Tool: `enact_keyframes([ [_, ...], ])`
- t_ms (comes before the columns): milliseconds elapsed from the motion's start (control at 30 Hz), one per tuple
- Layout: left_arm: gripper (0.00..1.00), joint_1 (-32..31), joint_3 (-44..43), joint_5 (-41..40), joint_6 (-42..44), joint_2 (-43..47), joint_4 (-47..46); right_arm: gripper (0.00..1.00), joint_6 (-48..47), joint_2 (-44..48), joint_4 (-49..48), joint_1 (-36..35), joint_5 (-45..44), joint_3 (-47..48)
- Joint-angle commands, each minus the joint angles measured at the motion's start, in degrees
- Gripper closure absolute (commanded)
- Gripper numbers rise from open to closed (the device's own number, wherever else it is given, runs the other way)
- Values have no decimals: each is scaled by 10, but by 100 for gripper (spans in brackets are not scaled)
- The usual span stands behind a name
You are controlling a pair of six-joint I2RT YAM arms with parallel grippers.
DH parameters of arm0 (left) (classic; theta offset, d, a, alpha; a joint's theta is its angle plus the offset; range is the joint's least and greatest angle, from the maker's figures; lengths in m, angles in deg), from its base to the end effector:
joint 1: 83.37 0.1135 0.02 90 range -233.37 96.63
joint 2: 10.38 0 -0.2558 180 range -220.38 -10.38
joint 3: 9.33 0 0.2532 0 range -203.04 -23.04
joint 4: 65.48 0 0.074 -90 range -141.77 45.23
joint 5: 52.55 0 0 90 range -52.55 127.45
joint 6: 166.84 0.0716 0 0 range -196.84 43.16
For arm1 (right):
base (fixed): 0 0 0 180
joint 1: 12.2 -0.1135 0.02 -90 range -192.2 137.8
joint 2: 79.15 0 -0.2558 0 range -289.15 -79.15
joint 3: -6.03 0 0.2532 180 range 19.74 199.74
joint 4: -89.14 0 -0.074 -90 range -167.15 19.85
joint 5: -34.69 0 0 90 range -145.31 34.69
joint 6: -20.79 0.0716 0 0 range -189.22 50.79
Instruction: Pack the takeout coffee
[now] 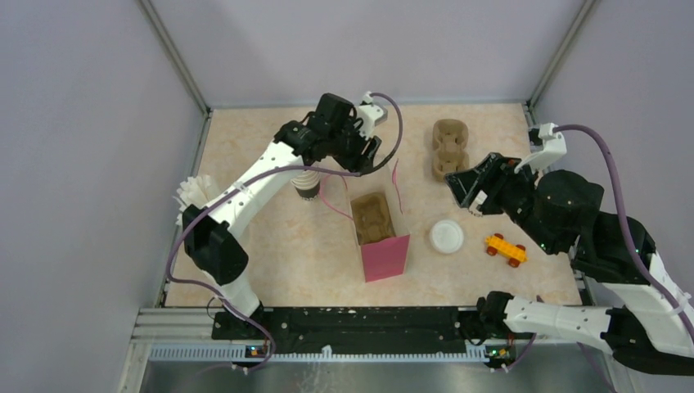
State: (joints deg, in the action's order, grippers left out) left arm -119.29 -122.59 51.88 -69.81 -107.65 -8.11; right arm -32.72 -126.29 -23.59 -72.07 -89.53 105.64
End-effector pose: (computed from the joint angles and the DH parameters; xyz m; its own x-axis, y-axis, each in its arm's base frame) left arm 0.3162 -0.2511 0.3422 -0.4433 0.4675 -0.7649 0.7797 0.6221 -0.0717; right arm 0.0996 0.0914 0.4678 -0.3661 0.3489 -0.8627 -0.2793 0.8431 0.4595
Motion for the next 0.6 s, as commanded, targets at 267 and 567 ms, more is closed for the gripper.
enact_keyframes([
  [267, 85, 2, -18, -86, -61, 45, -5, 29, 47, -41, 56, -3, -74, 39],
  [567, 89, 3, 38, -106, -295, 118, 38, 26, -30, -136, 120, 53, -84, 110],
])
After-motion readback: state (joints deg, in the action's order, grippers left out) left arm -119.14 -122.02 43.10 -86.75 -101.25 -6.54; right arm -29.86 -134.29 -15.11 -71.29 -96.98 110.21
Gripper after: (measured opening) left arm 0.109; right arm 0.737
